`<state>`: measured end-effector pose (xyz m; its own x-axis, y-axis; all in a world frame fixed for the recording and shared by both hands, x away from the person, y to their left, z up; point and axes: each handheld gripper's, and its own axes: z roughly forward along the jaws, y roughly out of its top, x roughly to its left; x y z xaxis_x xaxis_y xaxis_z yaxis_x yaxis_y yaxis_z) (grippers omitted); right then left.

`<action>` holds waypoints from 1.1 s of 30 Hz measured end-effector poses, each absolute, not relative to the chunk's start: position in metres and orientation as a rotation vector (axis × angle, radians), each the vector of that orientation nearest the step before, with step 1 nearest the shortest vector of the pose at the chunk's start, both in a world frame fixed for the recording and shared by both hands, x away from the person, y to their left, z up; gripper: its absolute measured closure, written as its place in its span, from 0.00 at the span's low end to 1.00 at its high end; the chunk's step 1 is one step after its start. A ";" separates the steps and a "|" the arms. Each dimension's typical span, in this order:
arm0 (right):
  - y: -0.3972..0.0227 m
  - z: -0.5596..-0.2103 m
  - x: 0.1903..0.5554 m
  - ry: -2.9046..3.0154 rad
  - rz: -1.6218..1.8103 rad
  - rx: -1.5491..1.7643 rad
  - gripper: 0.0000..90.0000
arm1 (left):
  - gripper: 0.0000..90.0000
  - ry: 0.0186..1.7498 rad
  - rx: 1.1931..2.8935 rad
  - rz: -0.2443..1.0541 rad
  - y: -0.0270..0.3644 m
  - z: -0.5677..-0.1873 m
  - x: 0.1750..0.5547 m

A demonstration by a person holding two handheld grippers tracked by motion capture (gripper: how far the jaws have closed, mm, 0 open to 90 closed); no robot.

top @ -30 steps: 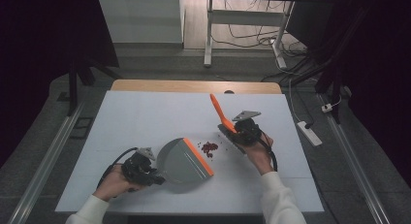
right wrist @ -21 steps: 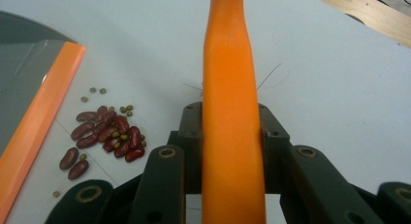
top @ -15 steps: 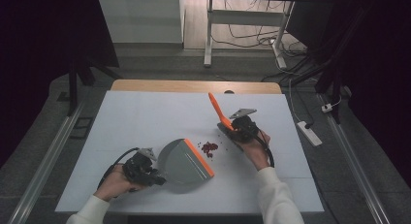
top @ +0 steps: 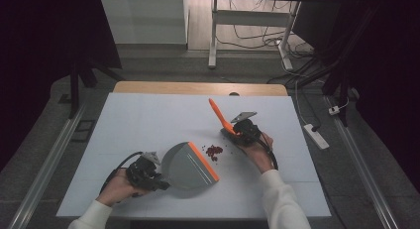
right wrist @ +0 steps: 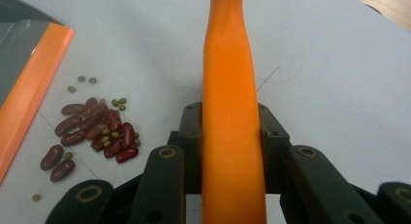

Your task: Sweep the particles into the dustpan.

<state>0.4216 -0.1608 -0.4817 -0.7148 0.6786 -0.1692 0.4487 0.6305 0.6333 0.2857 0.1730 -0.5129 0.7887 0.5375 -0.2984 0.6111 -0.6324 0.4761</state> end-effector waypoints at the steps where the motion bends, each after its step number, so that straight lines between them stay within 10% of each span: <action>1: -0.160 -0.482 0.421 2.459 0.795 0.893 0.78 | 0.68 0.852 2.408 -0.171 0.173 -0.513 0.286; 33: -0.098 -0.486 0.390 2.591 0.830 0.669 0.78 | 0.68 0.853 2.412 -0.171 0.170 -0.514 0.285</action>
<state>0.3899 -0.0984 -0.4857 -0.8320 0.5278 -0.1711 0.3302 0.7188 0.6118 0.2853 0.1701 -0.5138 0.7884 0.5389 -0.2967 0.6115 -0.6343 0.4729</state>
